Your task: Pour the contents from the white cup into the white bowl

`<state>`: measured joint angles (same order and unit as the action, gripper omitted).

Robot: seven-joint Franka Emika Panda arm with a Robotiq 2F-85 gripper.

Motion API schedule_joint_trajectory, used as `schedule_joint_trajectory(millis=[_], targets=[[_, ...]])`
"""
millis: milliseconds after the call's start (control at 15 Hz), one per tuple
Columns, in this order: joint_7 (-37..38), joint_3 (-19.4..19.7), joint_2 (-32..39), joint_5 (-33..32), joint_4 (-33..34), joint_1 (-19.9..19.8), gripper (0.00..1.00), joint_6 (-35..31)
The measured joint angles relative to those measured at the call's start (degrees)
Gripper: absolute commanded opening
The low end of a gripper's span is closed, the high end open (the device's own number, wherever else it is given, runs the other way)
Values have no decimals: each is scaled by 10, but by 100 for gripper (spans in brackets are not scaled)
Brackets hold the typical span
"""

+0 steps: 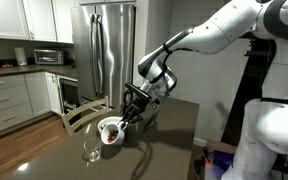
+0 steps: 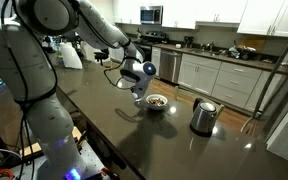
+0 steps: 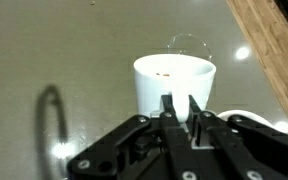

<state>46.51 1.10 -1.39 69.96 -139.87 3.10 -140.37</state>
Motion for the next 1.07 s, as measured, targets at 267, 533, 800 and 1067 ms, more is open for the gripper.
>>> schedule_joint_trajectory(millis=[267,533,800,1067], targets=[[0,-1,6,0,-1,0,4,0],[0,-3,13,-11,-3,0,4,-14],[0,-6,21,-51,-5,0,4,-82],[0,-4,22,-60,-5,0,4,-100]])
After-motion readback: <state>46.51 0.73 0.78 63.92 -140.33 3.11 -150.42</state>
